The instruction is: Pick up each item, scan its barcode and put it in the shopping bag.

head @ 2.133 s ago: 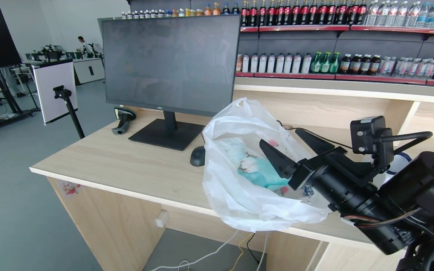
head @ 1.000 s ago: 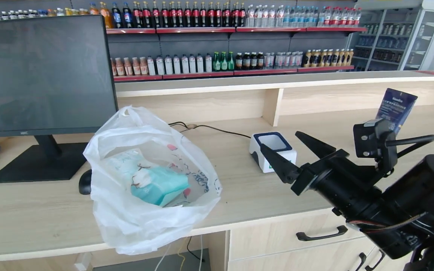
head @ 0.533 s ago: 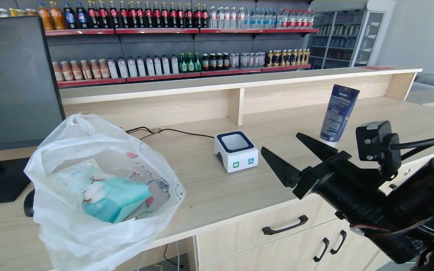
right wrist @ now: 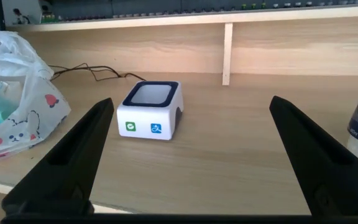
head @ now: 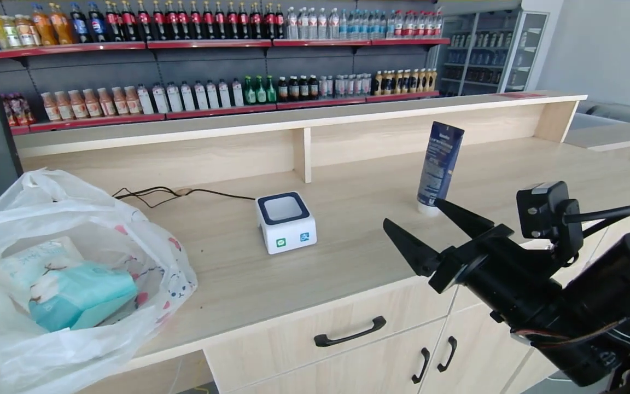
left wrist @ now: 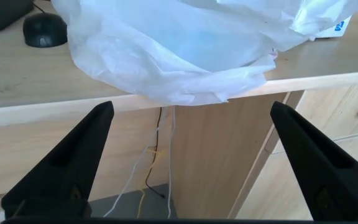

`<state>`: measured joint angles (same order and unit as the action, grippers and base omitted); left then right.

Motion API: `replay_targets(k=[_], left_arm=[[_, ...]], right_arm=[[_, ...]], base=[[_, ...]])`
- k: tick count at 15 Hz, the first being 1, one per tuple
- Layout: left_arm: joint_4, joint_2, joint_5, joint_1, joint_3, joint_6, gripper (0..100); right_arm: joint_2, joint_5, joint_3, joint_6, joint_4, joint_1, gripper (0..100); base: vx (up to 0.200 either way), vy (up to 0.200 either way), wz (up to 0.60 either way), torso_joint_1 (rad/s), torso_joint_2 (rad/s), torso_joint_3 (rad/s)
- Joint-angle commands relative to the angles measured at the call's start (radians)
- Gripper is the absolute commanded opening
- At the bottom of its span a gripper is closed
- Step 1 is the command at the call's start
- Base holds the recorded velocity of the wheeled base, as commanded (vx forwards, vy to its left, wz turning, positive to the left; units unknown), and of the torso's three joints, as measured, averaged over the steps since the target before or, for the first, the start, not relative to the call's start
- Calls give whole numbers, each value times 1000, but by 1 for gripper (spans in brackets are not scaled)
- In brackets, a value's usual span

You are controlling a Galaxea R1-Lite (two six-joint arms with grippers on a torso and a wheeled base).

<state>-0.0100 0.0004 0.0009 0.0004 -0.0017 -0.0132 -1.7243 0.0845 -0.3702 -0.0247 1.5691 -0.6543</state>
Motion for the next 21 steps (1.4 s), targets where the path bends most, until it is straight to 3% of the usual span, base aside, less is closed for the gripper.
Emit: replay_targets(k=[1,6,17,21], left_arm=[[1,1,1,1,0,-1,100],[-1,1,1,1,0,-1,100],[1,1,1,1,0,-1,100],[-1,1,1,1,0,-2,100]], right_arm=[[-5,0,1,0,2,-1,100],[-12,3,2,17,2,50,100],[-8,3,13,15,2,50,100],[-84,5,5,19,2,70,100]], base=[[0,-200,600,7,-2,-2],[0,-200,120,4,-2,4],[0,-200,0,3,4,4],[0,0,0,0,0,0]])
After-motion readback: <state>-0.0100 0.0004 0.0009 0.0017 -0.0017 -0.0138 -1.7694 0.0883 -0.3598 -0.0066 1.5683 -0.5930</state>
